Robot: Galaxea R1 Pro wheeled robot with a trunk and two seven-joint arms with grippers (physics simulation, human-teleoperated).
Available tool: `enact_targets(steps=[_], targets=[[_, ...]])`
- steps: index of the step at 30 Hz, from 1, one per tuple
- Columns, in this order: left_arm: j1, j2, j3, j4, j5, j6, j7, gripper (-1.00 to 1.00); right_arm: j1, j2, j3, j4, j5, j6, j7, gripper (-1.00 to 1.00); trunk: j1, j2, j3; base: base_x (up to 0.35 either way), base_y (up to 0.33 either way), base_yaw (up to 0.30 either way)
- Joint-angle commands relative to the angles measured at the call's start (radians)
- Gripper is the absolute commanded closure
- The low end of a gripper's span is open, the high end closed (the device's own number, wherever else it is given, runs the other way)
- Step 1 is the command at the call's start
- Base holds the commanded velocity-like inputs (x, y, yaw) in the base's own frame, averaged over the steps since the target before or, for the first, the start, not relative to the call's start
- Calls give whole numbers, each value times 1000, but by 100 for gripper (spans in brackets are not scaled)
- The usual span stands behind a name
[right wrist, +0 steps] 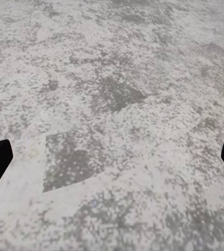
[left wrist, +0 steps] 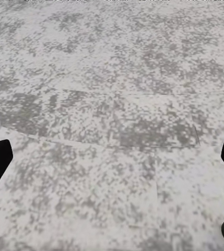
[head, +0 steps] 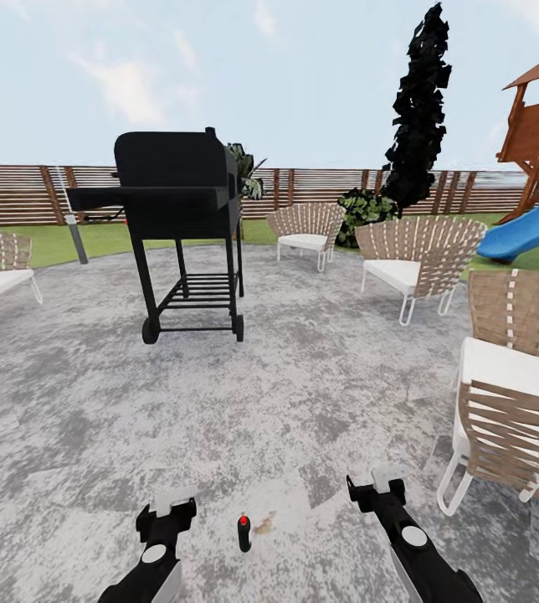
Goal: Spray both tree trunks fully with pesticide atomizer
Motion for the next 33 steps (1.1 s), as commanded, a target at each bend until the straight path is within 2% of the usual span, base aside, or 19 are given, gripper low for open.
enact_targets(steps=[1, 13, 29, 33], targets=[[0, 0, 0, 0, 0, -1, 0, -100, 0, 0, 0, 0, 0, 0, 0, -100, 0, 0, 0, 91, 0, 0], [0, 1, 3, 0, 1, 1, 0, -100, 0, 0, -1, -1, 2, 0, 0, -100, 0, 0, 0, 249, 0, 0], [0, 0, 1, 1, 1, 2, 0, -100, 0, 0, 1, -3, 0, 0, 1, -100, 0, 0, 0, 11, 0, -2], [0, 0, 0, 1, 1, 2, 0, -100, 0, 0, 1, -3, 1, 0, 1, -100, 0, 0, 0, -132, -88, -189]])
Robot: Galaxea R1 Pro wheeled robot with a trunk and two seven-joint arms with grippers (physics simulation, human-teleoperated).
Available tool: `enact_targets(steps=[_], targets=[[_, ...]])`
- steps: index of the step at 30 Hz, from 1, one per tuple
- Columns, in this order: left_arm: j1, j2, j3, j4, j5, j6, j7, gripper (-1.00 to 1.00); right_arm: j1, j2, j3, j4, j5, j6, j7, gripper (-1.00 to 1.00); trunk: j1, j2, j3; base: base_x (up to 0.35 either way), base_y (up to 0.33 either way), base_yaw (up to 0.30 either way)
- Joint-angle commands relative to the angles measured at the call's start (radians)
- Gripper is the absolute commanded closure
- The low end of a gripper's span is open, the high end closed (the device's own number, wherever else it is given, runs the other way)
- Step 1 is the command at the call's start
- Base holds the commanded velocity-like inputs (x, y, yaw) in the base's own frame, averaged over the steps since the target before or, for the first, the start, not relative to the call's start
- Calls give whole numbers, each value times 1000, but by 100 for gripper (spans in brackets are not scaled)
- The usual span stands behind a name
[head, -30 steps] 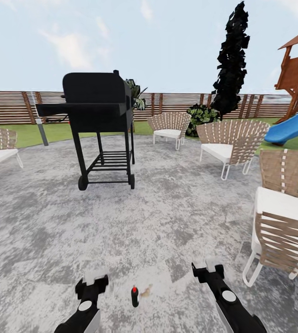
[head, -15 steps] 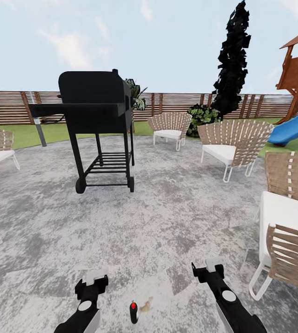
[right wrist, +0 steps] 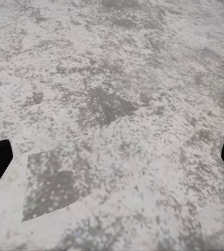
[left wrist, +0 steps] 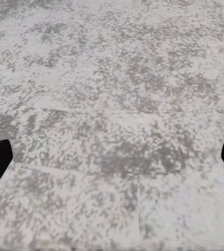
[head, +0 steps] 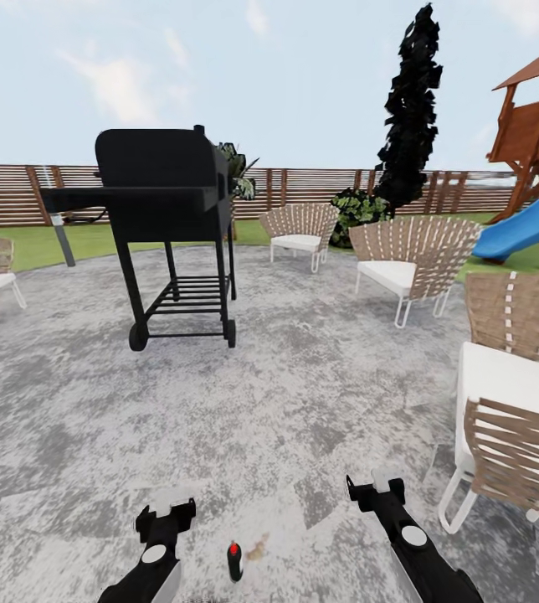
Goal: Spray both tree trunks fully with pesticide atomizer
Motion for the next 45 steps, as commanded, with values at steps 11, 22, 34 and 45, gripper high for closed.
enact_targets(steps=[11, 22, 34, 45], targets=[[0, 1, 0, 0, 0, -1, 0, -100, 0, 0, 2, -3, 0, 0, -1, -100, 0, 0, 0, -66, -44, -48], [0, 1, 3, -1, 0, 0, 1, -100, 0, 0, 0, -5, 0, 0, -1, -100, 0, 0, 0, 0, -129, 150], [0, 1, 3, -1, 0, 0, 2, -100, 0, 0, 0, -5, 0, 0, -1, -100, 0, 0, 0, -31, -57, 14], [0, 1, 3, -1, 0, -1, 3, -100, 0, 0, 0, -5, 0, 0, -1, -100, 0, 0, 0, -19, -61, 83]])
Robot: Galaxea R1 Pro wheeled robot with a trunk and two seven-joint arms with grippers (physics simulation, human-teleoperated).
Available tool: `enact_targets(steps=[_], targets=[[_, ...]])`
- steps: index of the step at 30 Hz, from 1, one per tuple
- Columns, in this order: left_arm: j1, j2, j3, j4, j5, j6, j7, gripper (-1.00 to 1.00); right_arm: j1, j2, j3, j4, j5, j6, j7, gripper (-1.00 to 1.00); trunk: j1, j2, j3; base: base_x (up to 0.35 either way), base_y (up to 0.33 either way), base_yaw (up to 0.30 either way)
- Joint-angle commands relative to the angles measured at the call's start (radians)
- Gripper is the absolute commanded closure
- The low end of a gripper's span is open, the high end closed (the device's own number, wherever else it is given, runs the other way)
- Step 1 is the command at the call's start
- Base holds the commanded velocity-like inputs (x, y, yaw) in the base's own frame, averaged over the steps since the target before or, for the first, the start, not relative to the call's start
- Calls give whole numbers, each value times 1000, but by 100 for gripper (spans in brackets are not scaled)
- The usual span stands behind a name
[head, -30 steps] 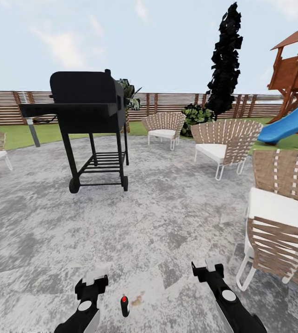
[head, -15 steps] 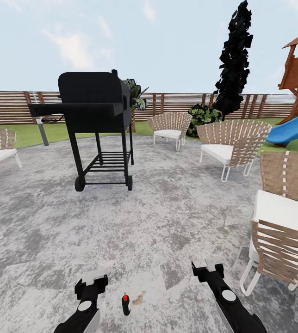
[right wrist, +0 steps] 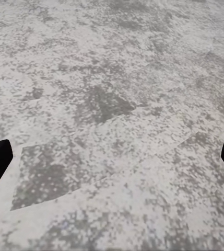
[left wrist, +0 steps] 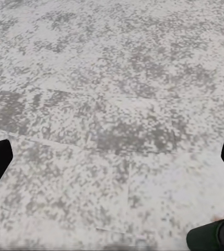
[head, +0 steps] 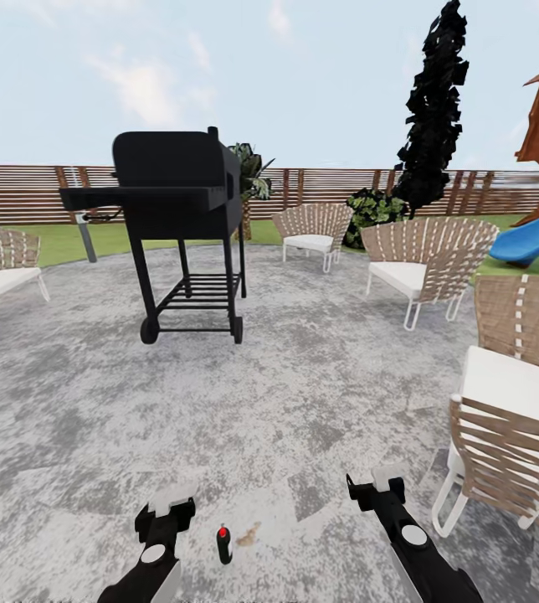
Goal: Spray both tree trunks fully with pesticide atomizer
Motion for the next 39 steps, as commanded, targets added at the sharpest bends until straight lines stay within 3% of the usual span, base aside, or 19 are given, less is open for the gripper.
enact_targets(steps=[1, 25, 39], targets=[[0, 0, 0, 0, 0, -1, -1, -100, 0, 0, 0, 0, 0, 0, 0, -100, 0, 0, 0, -33, -89, 61], [0, 0, 1, 0, 0, 0, 1, -100, 0, 0, 0, -2, 0, 0, 0, -100, 0, 0, 0, -5, -25, 6], [-1, 0, 1, 0, 0, -3, 1, -100, 0, 0, 0, -3, 0, 0, 0, -100, 0, 0, 0, -23, -96, 96]])
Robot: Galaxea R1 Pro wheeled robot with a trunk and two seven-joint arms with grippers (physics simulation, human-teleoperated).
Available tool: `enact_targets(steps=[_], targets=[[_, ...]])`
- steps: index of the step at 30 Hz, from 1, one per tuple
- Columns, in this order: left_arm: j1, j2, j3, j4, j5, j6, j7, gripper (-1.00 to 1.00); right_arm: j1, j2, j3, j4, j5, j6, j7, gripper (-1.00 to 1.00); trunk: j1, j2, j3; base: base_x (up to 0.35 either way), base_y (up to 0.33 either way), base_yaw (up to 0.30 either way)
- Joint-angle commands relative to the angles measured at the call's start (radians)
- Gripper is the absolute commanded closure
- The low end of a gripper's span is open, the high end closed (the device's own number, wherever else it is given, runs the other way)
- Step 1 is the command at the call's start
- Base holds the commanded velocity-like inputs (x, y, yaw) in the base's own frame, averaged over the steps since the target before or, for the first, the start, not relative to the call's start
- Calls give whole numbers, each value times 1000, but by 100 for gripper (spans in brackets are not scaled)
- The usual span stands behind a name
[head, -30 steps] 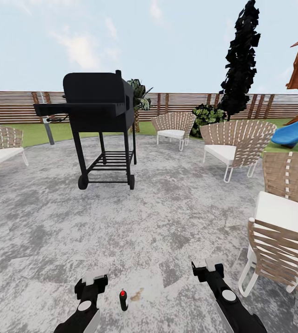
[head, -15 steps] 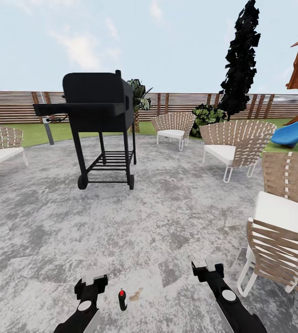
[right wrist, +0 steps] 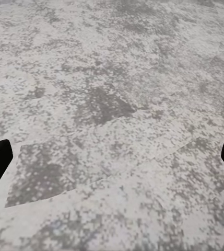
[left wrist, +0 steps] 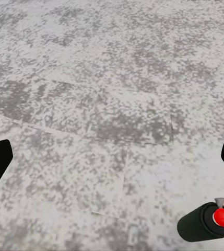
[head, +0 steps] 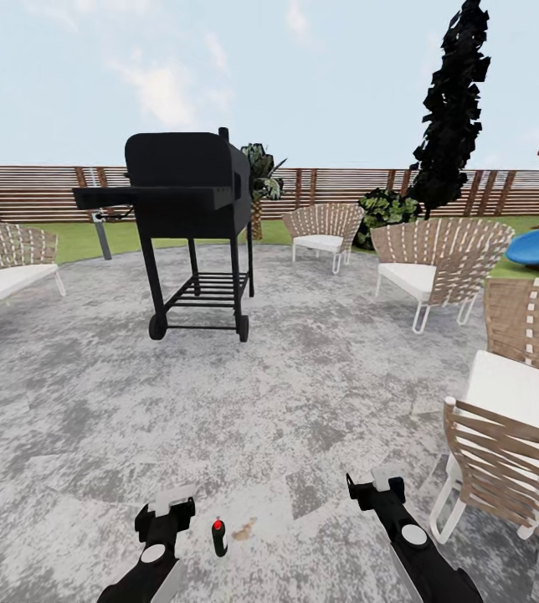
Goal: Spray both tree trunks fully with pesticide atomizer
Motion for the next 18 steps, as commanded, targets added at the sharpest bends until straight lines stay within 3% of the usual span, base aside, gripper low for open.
enact_targets(steps=[1, 7, 13, 15, 18], targets=[[0, 0, 0, 0, 0, 0, 1, -100, 0, 0, 0, 0, 0, 0, 0, -100, 0, 0, 0, -1, -15, 6], [0, -1, 0, 0, 0, 1, 1, -100, 0, 0, 0, 0, 0, 0, 0, -100, 0, 0, 0, 0, -198, 127], [1, -1, -5, -1, -1, -2, -18, -100, 0, 0, 0, 0, 0, 0, 0, -100, 0, 0, 0, 0, -17, 16], [1, 1, -22, 0, -14, 4, -89, -100, 0, 0, 0, 0, 0, 0, 0, -100, 0, 0, 0, 0, 0, 0], [1, 1, -39, 0, -29, 8, -145, -100, 0, 0, 0, 0, 0, 0, 0, -100, 0, 0, 0, 0, 0, 0]])
